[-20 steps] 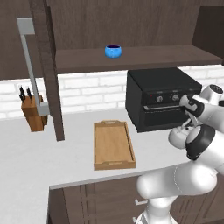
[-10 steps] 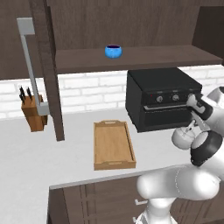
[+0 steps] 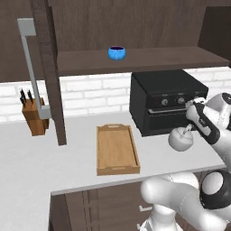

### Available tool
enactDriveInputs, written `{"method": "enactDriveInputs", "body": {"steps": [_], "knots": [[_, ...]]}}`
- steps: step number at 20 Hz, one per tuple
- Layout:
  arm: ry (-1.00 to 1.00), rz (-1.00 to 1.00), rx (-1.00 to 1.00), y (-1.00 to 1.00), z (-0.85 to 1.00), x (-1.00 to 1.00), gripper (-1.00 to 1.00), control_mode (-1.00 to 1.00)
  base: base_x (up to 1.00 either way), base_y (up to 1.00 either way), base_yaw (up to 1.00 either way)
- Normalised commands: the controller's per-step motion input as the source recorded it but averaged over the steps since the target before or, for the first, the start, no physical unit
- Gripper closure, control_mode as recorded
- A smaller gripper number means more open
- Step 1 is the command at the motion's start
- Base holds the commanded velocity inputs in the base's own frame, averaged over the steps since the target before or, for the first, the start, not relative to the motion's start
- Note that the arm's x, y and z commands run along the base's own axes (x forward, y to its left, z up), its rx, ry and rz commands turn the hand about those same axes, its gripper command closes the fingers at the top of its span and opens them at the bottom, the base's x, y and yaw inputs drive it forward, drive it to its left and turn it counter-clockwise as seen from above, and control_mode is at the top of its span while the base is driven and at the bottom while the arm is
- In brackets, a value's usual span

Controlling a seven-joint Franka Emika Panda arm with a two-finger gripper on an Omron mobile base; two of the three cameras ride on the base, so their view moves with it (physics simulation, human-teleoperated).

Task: Pick the kettle from the counter and place it on the tray. Then pick the mug from the cabinet and place it on the tray. Then close the cabinet doors.

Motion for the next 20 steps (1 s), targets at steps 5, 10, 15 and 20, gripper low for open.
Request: {"method": "enactDriveInputs", "body": {"steps": [5, 10, 15, 20], "knots": [[-0.01, -0.05, -0.19, 1.0, 0.3, 0.0, 1.0, -1.0, 0.0, 0.0, 0.0], [0.01, -0.1, -0.25, 1.0, 0.28, 0.0, 1.0, -1.0, 0.0, 0.0, 0.0], [0.01, -0.08, -0.22, 1.0, 0.24, 0.1, 1.0, -1.0, 0.0, 0.0, 0.0], [0.05, -0.04, -0.15, 0.98, 0.28, 0.15, 1.0, -1.0, 0.0, 0.0, 0.0]]}}
